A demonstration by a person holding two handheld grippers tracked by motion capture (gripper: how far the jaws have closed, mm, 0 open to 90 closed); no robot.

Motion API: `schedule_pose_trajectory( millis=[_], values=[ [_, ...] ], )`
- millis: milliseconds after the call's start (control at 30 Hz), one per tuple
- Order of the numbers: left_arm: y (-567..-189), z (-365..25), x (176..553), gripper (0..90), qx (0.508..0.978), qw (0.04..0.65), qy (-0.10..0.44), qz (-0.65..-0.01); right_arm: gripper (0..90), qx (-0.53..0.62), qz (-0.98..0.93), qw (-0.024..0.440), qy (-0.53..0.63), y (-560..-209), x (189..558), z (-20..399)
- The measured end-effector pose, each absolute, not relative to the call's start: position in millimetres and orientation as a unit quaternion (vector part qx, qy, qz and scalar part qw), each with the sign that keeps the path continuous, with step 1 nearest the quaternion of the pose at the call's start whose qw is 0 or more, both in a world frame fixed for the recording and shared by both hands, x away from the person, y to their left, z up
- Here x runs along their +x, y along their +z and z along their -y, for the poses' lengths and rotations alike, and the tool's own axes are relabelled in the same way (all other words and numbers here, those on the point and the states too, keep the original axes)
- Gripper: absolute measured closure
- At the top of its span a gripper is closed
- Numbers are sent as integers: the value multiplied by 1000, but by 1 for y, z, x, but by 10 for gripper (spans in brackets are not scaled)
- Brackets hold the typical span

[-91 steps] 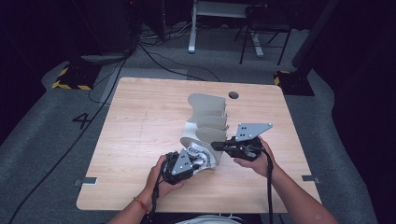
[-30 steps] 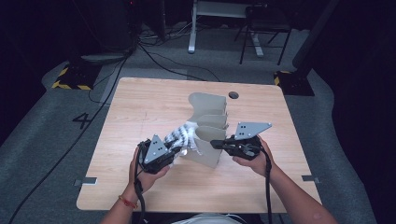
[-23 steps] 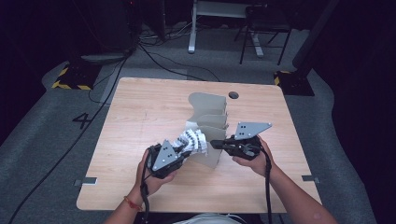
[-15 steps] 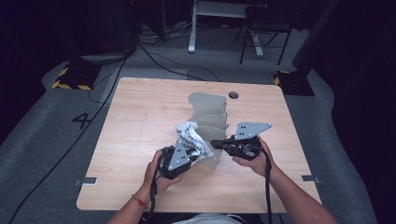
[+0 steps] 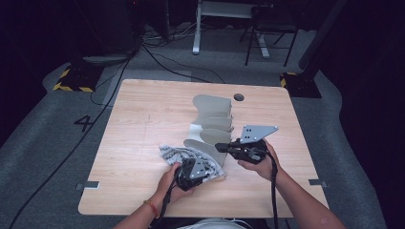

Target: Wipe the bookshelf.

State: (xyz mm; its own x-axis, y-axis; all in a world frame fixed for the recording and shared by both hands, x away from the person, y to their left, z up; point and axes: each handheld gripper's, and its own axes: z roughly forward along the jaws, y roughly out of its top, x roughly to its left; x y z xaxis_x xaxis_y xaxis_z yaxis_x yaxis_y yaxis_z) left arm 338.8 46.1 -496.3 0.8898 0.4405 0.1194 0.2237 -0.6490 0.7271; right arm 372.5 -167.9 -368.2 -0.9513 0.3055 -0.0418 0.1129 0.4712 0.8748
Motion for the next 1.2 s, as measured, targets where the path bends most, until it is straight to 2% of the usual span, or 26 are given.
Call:
schedule_pose_trajectory(
  millis=[233,433,667,933,1067,1200],
  values=[
    [-498,-42,342,843,899,367,151,-185,900,123,-851,98,501,-369,372,168],
    [-458,-52,334,843,863,434,187,-179,900,126,-850,99,501,-369,371,168],
    [-428,-73,329,842,830,474,226,-190,900,131,-849,97,503,-369,371,168],
    [-458,-58,337,844,853,454,172,-193,900,132,-848,97,504,-369,371,167],
    [-483,-47,341,845,876,415,149,-194,900,131,-848,97,504,-369,371,167],
    [-502,-39,342,845,897,372,154,-182,900,131,-848,99,504,-369,371,167]
  ],
)
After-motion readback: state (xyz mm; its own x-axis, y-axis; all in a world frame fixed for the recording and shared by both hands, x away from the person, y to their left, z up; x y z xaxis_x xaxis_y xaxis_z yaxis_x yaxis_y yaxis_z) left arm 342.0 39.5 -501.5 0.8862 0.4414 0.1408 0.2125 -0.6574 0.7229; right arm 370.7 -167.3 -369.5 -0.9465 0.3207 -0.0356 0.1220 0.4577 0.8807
